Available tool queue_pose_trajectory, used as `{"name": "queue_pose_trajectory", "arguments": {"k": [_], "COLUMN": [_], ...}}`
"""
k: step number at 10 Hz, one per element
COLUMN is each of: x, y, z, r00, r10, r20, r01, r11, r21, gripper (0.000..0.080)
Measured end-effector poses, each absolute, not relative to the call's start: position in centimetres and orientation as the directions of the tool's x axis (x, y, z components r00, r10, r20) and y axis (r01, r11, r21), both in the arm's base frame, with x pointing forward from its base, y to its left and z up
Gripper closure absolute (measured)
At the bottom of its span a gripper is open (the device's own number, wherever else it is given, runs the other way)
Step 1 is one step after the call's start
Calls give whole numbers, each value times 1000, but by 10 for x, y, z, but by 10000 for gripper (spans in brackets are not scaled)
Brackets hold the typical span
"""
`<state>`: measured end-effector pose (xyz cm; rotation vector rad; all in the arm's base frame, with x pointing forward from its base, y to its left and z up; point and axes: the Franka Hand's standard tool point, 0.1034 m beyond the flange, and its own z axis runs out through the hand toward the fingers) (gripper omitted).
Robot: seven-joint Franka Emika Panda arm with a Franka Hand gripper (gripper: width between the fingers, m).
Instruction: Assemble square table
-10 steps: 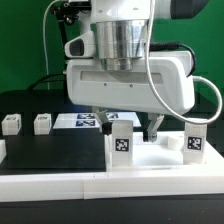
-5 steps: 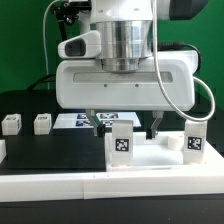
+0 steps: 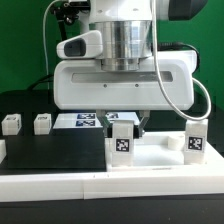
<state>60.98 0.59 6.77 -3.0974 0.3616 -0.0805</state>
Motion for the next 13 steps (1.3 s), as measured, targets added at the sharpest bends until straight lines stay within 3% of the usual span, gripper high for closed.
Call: {"name": "queue_pose_trajectory", "arguments": {"k": [5, 9, 10, 11, 13], "x": [610, 603, 604, 604, 604], "y": [5, 5, 5, 4, 4], "z": [68, 69, 70, 69, 69], "r00": [970, 933, 934, 934, 934], "r10": [-238, -356, -352, -352, -352], "r20": [49, 53, 56, 55, 54], "r01": [-237, -355, -350, -351, -351], "r11": [-971, -934, -936, -936, -936], "r21": [-29, -28, -29, -28, -28], "gripper": [510, 502, 287, 188, 159]}}
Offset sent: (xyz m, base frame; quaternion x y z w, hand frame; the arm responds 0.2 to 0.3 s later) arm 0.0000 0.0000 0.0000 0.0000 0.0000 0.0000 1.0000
